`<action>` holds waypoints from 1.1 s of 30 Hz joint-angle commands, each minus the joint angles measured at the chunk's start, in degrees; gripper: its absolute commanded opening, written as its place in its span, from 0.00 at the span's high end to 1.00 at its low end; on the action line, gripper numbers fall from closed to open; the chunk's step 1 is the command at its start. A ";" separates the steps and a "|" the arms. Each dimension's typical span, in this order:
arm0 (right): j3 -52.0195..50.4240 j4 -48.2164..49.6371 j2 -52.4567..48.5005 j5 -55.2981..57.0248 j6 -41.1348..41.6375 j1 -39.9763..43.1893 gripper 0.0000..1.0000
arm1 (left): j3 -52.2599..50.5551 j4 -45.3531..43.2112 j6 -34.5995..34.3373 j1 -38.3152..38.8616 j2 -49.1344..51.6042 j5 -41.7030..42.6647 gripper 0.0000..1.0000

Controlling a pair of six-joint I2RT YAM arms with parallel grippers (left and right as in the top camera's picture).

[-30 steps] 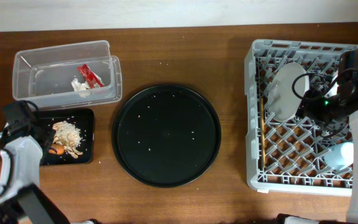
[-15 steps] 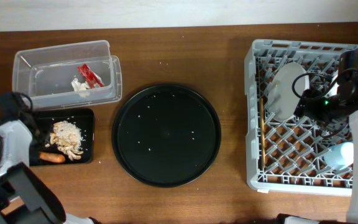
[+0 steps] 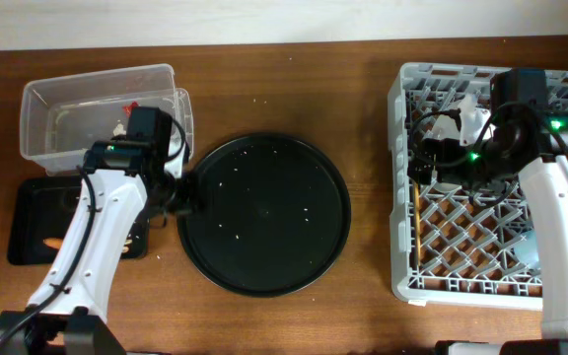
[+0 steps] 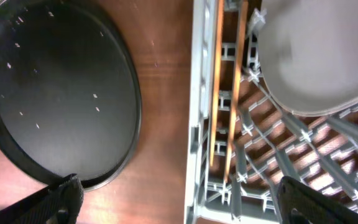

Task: Sort waste into correct bins and load items into the dishwasher rack

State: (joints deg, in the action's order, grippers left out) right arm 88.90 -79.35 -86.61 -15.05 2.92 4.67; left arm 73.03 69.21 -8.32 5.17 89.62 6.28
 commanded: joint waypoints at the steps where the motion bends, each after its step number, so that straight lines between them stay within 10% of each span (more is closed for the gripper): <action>1: -0.92 -4.15 0.04 2.25 -0.76 -0.15 0.02 | 0.59 7.76 3.48 -1.60 0.17 0.81 0.01; 6: -11.54 -0.02 6.93 2.25 -0.50 -0.15 0.02 | 0.15 5.77 3.48 -1.55 -5.75 0.83 0.01; 18: -39.98 20.00 50.51 4.79 3.56 -0.15 0.02 | -29.46 -18.40 0.87 -1.53 -54.38 0.83 0.01; 33: -40.00 19.85 51.28 5.09 3.48 -0.15 0.02 | -29.46 -17.25 0.87 -1.53 -55.95 0.81 0.01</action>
State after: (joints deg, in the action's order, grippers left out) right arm 49.47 -59.68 -35.57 -10.98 6.07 4.67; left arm 44.01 51.86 -6.92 3.77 33.69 6.70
